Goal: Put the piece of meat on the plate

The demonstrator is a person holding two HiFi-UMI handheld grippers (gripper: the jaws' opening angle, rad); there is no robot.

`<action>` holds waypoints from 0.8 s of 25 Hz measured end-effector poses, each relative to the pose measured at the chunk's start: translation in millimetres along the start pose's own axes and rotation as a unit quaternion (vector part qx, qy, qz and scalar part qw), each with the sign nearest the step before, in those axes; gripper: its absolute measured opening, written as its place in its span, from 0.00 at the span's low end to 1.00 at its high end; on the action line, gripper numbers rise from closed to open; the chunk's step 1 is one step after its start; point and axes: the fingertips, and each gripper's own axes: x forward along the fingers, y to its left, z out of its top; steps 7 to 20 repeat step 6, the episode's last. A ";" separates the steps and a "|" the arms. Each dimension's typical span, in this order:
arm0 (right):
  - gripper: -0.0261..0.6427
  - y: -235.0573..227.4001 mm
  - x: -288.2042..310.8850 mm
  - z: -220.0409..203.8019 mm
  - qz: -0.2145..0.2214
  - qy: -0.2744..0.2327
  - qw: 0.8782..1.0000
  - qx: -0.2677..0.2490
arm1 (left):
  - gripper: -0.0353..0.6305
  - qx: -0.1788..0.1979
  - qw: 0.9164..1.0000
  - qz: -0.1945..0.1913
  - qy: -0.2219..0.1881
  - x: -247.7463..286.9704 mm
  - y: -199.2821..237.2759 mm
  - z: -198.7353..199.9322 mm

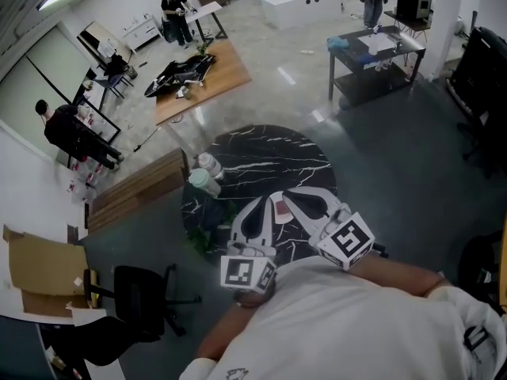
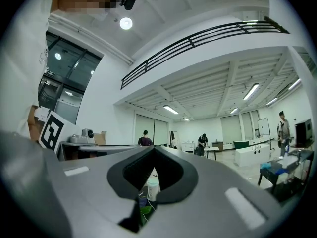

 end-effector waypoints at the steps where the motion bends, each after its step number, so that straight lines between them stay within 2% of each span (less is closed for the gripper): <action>1: 0.04 0.1 0.2 0.0 0.000 0.000 1.000 0.001 | 0.06 0.000 1.000 0.001 0.000 -0.2 0.3 -0.2; 20: 0.04 -1.4 -2.8 -0.1 0.000 0.002 1.000 -0.004 | 0.06 -0.001 1.000 0.000 0.000 -0.1 -2.9 0.9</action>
